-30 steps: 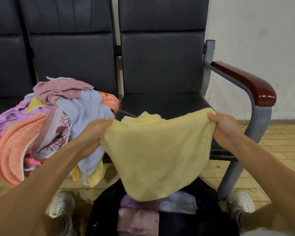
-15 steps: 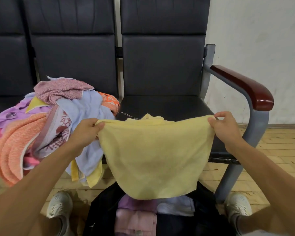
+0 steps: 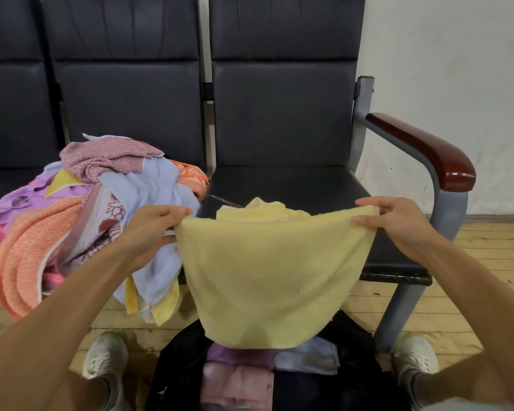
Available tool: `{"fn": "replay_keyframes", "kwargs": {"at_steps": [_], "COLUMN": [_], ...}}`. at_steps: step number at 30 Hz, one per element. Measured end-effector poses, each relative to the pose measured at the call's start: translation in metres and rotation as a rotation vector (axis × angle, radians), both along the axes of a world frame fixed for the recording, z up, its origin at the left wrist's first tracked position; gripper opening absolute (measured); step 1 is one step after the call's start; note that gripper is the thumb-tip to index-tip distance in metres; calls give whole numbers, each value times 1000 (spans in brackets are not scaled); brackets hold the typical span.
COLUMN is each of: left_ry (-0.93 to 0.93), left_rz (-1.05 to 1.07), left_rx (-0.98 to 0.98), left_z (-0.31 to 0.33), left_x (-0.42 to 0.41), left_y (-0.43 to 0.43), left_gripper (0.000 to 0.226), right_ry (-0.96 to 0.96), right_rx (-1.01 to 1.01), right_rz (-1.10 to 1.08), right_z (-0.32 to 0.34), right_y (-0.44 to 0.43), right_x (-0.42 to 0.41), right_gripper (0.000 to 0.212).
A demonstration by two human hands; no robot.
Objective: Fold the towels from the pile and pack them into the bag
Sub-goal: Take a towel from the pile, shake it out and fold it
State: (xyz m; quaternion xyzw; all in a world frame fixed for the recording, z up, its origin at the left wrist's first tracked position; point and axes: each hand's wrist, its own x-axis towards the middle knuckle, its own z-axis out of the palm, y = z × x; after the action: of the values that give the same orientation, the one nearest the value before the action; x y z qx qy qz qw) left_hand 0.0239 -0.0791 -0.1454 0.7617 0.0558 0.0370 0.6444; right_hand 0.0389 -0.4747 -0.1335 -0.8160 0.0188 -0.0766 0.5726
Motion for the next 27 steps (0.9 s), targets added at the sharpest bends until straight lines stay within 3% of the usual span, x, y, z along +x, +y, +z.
{"fn": "replay_keyframes", "kwargs": {"at_steps": [3,5,7,9,13,20,27], "left_ry": [-48,-128,-213,-237,-280,-115,-37], "left_rz": [-96,-116,-106,-113,-11,84,40], "left_rx": [83,348,635,766,811,453,486], "left_z": [2,-3,-10,-16,-22,-25,-33], "left_x": [-4,0,7,14,21,13,28], "left_y": [0,2,5,8,10,-17,-53], "left_gripper": [23,28,15,25,45,27,21], "right_ry": [-23,-68,-92,-102,-129,-168,-33], "right_rx": [-92,-255,-424,-519,-658,-636,-792], "right_rz": [-23,-98,-141,-148,-143,6,334], "right_z": [-1,-4,-6,-9,-15,-31,-57], "right_y": [-4,-6,-6,-6,-5,15,43], "right_x": [1,4,5,7,13,22,35], "right_gripper": [32,25,20,20,23,29,34]}}
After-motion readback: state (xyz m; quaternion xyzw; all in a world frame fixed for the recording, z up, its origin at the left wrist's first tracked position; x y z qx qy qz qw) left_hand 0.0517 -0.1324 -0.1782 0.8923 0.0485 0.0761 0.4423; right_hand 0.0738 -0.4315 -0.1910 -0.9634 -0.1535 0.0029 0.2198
